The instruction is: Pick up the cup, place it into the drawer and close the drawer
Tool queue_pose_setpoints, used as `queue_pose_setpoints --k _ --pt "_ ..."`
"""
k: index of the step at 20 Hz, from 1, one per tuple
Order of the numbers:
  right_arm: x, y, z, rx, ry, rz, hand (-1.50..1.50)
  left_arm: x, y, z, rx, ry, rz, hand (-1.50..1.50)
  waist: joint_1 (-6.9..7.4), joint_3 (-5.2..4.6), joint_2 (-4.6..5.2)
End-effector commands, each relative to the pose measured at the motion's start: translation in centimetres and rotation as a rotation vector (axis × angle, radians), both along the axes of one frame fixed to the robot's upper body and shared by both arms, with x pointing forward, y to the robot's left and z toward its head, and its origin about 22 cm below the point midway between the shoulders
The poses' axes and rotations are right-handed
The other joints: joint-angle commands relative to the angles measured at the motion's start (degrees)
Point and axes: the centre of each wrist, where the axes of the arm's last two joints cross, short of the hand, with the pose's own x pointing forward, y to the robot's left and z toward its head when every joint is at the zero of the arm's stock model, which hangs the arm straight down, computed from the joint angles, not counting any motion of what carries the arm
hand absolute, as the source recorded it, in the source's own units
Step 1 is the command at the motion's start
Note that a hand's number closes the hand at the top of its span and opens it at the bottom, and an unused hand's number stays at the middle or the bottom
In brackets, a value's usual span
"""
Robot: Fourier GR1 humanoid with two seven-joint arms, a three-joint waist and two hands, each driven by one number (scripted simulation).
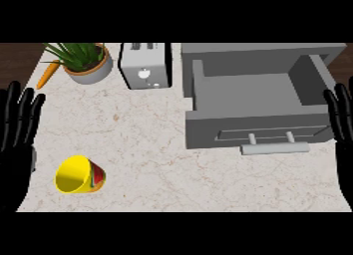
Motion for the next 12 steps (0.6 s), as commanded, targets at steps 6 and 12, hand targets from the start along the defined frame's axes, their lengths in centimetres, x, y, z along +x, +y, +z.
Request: queue_pose_setpoints --k 6,12 --pt "0.2 1.2 -2.2 0.000 0.019 0.068 -1.50 -3.5 2.4 -1.2 -0.024 -0.017 -0.207 -1.50 3.20 -0.94 1.33" --pt "1.1 0.9 -1.1 0.072 0.102 0.157 -1.50 -1.9 2.4 -1.6 -0.198 0.092 -0.233 -1.50 2.60 -0.91 1.40"
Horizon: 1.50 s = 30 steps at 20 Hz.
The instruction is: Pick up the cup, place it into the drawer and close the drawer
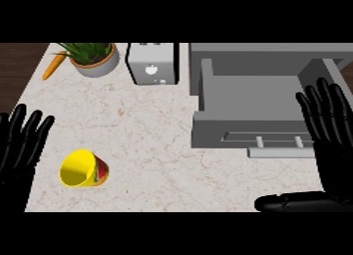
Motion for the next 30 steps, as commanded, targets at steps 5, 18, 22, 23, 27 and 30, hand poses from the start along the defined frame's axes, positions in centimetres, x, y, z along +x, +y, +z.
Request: queue_pose_setpoints --k 5,18,22,23,27,30 --pt "0.5 0.1 -0.6 -0.004 0.012 0.022 -1.50 0.2 1.3 0.1 -0.042 0.036 -0.022 -1.50 -0.11 -0.02 0.09" --pt "0.6 2.0 -1.1 0.017 0.001 0.033 -1.50 0.1 0.3 -2.7 -0.040 0.080 0.027 -1.50 -0.07 -0.02 0.08" --pt "1.3 -0.3 1.0 0.008 0.006 0.023 -1.50 0.5 1.8 -2.2 -0.033 0.112 0.040 -1.50 -0.07 -0.02 0.08" --pt "1.0 -0.6 2.0 0.022 -0.001 0.018 -1.50 -0.6 1.5 -2.5 -0.034 0.116 0.034 -1.50 -0.03 -0.02 0.06" --pt "1.3 -1.4 -0.7 0.006 0.002 0.007 -1.50 -0.1 2.6 -4.1 -0.029 0.169 0.046 -1.50 -0.08 -0.01 0.10" --pt "1.5 -0.1 0.5 0.013 -0.013 0.012 -1.50 -1.3 2.6 -5.8 -0.020 0.188 0.066 -1.50 0.03 -0.02 0.08"
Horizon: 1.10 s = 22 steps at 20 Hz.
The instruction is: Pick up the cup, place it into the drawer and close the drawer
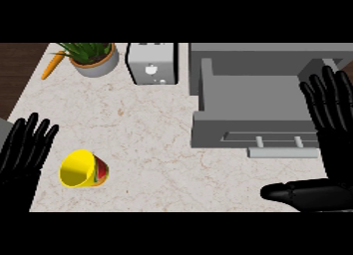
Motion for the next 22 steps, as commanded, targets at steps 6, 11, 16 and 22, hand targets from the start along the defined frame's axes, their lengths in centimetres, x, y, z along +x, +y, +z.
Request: queue_pose_setpoints --k 6,11,16,22 --pt "-1.8 -0.9 -0.7 0.006 0.001 0.007 -1.50 0.4 2.5 -4.9 0.032 0.072 0.085 -1.50 -0.23 0.00 0.01" --pt "0.4 -1.6 0.0 0.004 0.007 -0.006 -1.50 0.0 1.3 -7.0 0.044 0.097 0.093 -1.50 0.00 0.00 0.02" --pt "0.5 -0.1 0.2 0.005 0.013 0.011 -1.50 0.4 4.2 -9.6 0.063 0.136 0.075 -1.50 -0.05 -0.01 0.05" --pt "-1.5 -0.9 2.6 -0.021 0.007 0.032 -1.50 1.6 6.5 -10.8 0.055 0.146 0.093 -1.50 -0.23 -0.02 0.00"
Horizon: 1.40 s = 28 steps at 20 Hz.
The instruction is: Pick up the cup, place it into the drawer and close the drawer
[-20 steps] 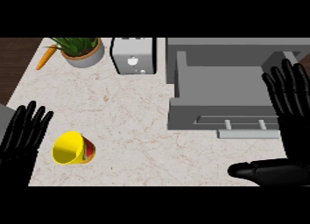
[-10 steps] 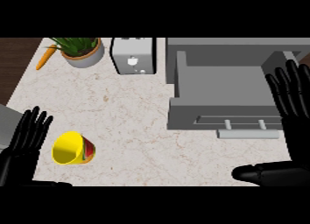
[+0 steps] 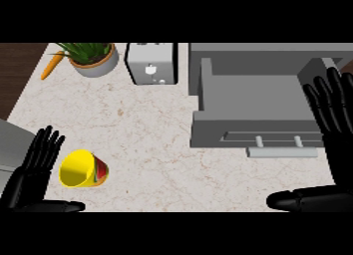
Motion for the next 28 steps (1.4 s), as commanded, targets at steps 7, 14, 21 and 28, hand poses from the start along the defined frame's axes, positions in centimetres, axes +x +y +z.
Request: queue_pose_setpoints --k 7,14,21,28 --pt "1.5 -0.8 -0.1 -0.024 0.006 0.003 -1.50 1.5 -0.4 -4.7 0.015 0.031 0.015 -1.50 -0.02 -0.01 0.05" --pt "0.8 2.2 1.0 -0.012 0.007 0.011 -1.50 -1.6 2.8 -7.5 -0.014 0.025 0.062 -1.50 0.08 -0.05 0.05" --pt "0.2 0.6 -0.3 -0.020 0.011 0.013 -1.50 0.3 2.4 -8.2 -0.010 0.050 0.044 -1.50 -0.15 -0.02 0.05" --pt "0.1 -0.6 1.8 -0.003 0.006 0.006 -1.50 0.2 2.1 -9.8 -0.020 0.018 0.024 -1.50 -0.14 -0.02 0.00"
